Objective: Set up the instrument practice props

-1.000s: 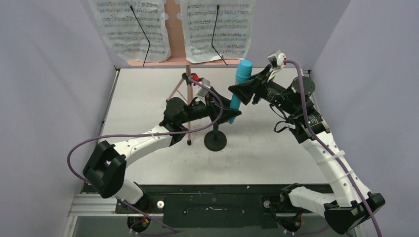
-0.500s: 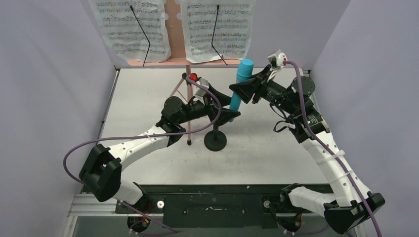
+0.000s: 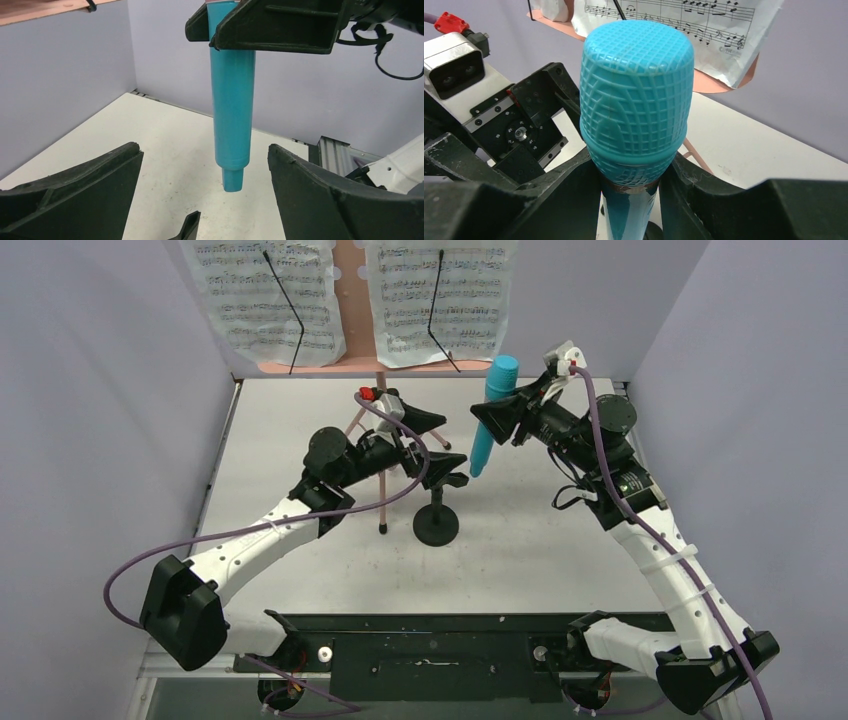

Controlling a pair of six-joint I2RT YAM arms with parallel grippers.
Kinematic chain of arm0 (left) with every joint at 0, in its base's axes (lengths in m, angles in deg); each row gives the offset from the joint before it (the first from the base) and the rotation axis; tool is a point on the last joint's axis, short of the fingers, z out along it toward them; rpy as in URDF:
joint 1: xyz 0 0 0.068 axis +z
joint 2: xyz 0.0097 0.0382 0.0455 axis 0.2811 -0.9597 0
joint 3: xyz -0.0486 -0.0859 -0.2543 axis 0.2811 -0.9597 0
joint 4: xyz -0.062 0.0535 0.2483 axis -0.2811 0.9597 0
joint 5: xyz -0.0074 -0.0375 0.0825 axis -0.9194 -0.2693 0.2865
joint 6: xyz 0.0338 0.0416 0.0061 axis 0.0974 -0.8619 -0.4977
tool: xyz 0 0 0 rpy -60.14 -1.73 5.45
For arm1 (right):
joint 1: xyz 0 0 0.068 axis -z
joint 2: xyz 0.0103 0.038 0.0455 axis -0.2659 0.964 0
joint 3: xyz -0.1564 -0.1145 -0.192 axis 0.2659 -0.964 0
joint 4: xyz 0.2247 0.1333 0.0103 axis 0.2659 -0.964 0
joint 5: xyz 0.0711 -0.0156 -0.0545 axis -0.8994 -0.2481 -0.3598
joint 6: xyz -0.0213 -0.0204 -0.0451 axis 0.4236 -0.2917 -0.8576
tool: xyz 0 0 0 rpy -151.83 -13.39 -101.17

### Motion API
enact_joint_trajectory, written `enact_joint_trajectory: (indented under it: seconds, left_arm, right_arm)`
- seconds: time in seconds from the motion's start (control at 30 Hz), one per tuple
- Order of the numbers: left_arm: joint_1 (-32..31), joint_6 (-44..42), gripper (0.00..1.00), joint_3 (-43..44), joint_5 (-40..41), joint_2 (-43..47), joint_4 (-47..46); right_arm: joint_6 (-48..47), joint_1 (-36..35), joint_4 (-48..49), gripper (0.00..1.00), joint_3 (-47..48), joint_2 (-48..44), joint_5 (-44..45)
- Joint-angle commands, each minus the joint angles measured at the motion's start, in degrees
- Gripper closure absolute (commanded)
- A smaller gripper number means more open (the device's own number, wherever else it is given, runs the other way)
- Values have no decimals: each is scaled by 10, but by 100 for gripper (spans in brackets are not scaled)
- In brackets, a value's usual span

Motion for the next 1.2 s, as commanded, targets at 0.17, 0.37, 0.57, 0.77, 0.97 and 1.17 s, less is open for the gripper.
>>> enact_joint_trajectory:
  seconds: [0.17, 0.37, 0.57, 0.77, 0.97, 1.17]
  left_arm:
    - [29, -75, 4, -12, -35, 26, 59]
    - [55, -176, 4, -6, -137, 25, 141]
    - [78, -286, 4, -3, -262, 7, 206]
    - [87, -353, 4, 5, -310, -16, 249]
    - [88, -377, 4, 31, -294, -52, 277]
    - [88, -387, 4, 55, -292, -79, 292]
  right_arm:
    - [-47, 2, 27, 95, -64, -51, 55]
    - [-60, 2, 37, 95, -129, -87, 75]
    - [-84, 2, 38, 95, -158, -101, 41]
    - [-113, 2, 48, 95, -205, -134, 35]
    - [-104, 2, 155, 95, -303, -194, 77]
    - [-80, 2, 200, 95, -369, -220, 120]
